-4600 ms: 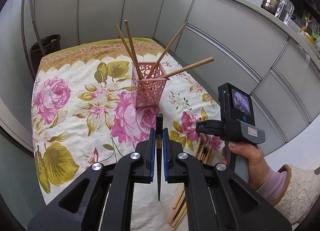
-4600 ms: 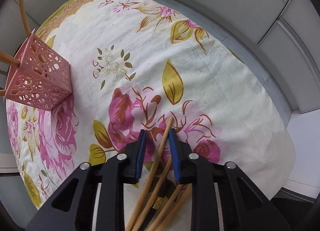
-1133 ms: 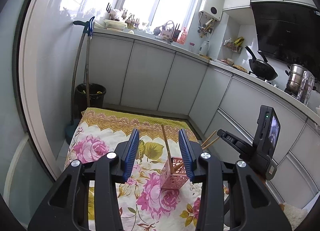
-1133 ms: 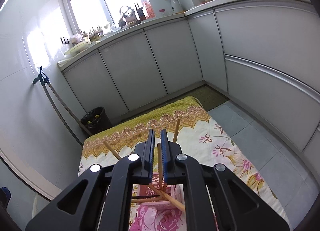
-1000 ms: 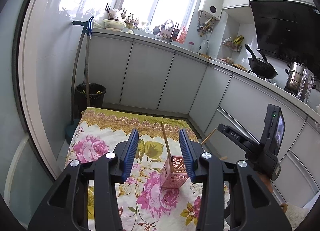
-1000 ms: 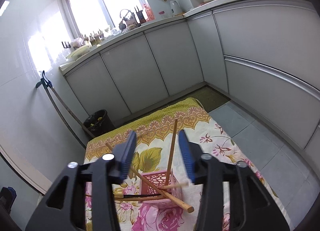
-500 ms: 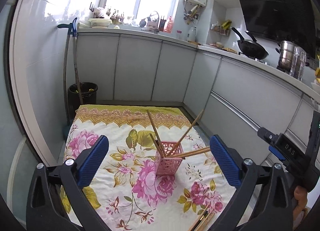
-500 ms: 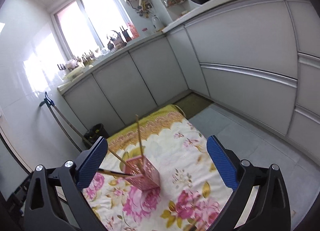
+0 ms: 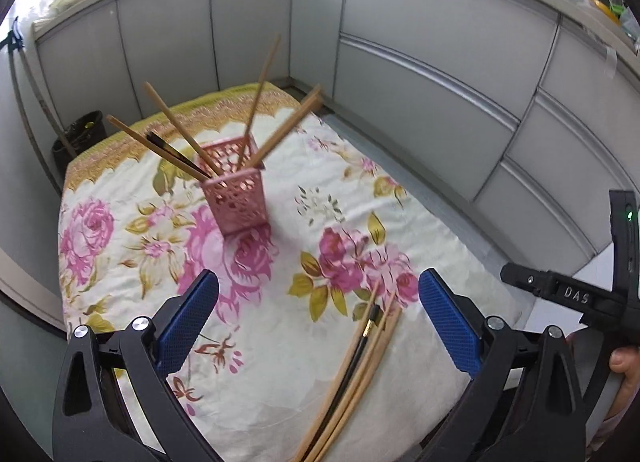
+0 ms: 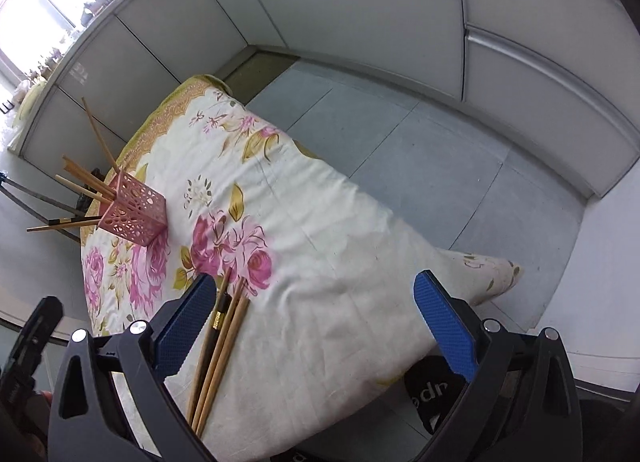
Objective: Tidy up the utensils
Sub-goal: 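Lower the left gripper onto the chopstick pile and close on one, then lift the chopstick with the left gripper while the right gripper grasps another chopstick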
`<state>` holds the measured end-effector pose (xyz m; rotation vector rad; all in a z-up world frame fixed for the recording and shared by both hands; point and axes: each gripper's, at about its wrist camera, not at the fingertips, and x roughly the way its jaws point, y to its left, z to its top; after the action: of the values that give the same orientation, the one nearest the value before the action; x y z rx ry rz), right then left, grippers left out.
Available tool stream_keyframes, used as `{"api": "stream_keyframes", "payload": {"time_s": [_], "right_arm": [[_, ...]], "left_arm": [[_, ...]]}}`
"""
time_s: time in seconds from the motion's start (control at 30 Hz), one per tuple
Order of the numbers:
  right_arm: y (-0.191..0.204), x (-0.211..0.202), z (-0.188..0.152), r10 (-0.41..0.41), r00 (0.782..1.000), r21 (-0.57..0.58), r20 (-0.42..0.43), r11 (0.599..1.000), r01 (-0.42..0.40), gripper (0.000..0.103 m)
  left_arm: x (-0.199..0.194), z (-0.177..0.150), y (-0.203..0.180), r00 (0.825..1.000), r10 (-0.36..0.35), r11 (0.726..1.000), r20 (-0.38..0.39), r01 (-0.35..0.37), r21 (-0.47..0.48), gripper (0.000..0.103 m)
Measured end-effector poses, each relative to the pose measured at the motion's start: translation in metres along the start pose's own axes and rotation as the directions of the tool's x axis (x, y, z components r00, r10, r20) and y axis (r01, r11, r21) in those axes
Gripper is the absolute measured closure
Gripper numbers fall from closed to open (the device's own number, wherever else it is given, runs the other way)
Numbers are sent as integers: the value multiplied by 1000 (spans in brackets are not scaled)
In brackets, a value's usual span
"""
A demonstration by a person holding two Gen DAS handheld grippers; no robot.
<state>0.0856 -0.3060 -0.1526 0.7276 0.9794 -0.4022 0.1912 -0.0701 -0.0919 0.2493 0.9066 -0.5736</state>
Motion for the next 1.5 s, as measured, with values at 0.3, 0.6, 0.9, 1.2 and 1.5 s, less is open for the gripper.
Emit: {"api": "stream_keyframes", "payload": {"time_s": [0.3,0.6,0.9,1.2,1.5], "right_arm": [[-10,11,1,31,994,34,-108,999,-27,7],[-16,14,4,77,986,62,-150,996,-69,7],[-21,18,6,99,979,81,-176,993,-86,7],[-14,26,3,70,978,47,-197,997,-62,7],[31,54,-5,69,955,-44,-290,995,-85,7]], "left_arm": [[83,-12,-38,976,53,983,-213,-14,181,11],[144,-7,-55,938,54,969,-343,34,245,61],[167,-9,-63,914,78,956,-397,45,291,66],[169,-7,-52,902,-42,972,-429,137,193,98],[126,-38,33,937,-92,994,-336,67,-85,99]]}}
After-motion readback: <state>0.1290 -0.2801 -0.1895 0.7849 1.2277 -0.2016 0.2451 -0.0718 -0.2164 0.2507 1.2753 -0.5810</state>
